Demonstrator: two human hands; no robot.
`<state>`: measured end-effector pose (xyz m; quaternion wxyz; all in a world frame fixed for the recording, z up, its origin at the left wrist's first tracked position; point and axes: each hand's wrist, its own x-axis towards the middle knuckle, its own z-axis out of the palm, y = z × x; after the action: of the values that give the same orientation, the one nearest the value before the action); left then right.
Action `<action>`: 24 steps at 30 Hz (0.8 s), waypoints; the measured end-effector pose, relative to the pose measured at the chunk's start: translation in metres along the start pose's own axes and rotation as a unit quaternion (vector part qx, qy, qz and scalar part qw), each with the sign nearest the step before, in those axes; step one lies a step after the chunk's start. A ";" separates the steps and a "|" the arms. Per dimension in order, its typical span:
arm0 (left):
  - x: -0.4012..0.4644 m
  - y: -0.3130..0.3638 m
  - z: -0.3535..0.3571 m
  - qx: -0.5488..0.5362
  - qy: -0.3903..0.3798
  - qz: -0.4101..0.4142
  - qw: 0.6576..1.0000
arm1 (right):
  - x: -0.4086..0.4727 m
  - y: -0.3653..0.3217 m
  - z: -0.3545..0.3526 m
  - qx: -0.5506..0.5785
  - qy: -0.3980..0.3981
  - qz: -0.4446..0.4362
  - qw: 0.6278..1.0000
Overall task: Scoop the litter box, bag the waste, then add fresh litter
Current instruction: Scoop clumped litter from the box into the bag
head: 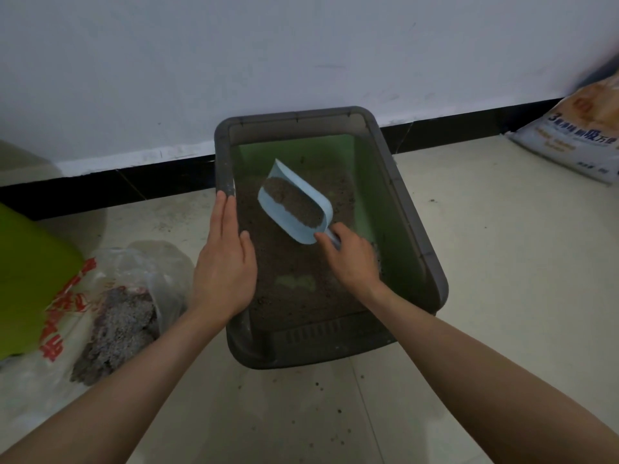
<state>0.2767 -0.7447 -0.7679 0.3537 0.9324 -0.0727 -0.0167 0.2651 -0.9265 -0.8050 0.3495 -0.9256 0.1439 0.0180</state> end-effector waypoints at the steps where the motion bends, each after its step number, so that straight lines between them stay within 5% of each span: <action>1: 0.000 0.000 0.001 0.001 0.001 0.000 1.000 | 0.000 0.001 -0.001 0.015 0.005 -0.004 1.000; 11: 0.000 0.000 0.000 0.005 -0.003 -0.005 1.000 | -0.006 -0.019 0.005 0.318 0.076 0.046 0.944; 16: 0.000 0.001 0.000 0.011 -0.003 -0.003 1.000 | -0.007 -0.031 -0.004 0.417 0.037 0.165 0.893; 20: 0.000 0.001 -0.001 0.016 -0.006 -0.010 1.000 | -0.011 -0.029 -0.001 0.361 -0.056 0.260 0.894; 24: 0.000 0.001 -0.002 0.012 -0.007 -0.007 1.000 | -0.003 -0.018 -0.008 0.207 -0.161 0.243 0.934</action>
<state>0.2763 -0.7441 -0.7654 0.3415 0.9370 -0.0690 -0.0252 0.2670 -0.9181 -0.7865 0.5370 -0.7542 0.3070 0.2205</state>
